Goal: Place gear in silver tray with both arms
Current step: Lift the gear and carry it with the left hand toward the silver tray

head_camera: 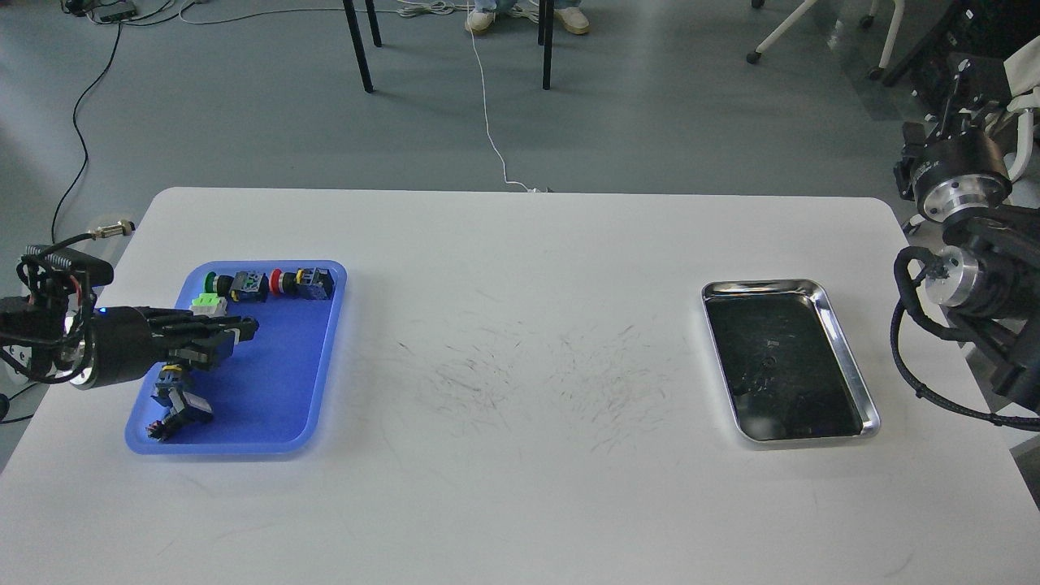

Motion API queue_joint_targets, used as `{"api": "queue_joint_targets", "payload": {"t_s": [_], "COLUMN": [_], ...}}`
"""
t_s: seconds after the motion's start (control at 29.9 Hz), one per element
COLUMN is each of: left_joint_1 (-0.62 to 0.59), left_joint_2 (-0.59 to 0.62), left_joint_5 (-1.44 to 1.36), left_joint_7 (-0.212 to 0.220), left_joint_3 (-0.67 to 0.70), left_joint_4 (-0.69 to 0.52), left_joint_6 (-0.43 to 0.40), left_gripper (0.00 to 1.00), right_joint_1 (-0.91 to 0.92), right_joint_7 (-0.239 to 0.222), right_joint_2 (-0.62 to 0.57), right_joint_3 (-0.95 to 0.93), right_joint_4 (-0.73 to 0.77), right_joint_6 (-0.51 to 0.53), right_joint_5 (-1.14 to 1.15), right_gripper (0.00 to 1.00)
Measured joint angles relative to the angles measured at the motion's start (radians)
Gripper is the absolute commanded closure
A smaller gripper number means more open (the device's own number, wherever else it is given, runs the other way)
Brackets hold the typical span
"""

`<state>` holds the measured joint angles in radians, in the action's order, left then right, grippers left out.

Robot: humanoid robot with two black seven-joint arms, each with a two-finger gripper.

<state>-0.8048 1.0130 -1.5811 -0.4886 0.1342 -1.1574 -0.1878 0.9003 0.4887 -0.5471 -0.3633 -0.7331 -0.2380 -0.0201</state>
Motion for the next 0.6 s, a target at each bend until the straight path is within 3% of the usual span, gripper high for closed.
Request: {"api": "queue_joint_targets", "payload": {"t_s": [0.33,0.6], "left_joint_1": [-0.127,-0.157], "left_joint_2": [-0.112,-0.35], "left_joint_5": [0.188,0.206], "left_joint_7": [0.0,0.0], "left_joint_3": [0.002,-0.003], "left_joint_4": [-0.026,-0.018], "left_joint_6": [-0.09,-0.089], "left_gripper": [0.9,0.9], "right_joint_1": [0.011,0.05], "right_joint_7": [0.0,0.0], "right_joint_2": [-0.001,-0.001], "right_joint_3": [0.014,0.018], "right_joint_4": [-0.001,0.001], "right_joint_6": [0.003,0.0], "right_joint_5": [0.016,0.016], "right_gripper": [0.04,0.04]}}
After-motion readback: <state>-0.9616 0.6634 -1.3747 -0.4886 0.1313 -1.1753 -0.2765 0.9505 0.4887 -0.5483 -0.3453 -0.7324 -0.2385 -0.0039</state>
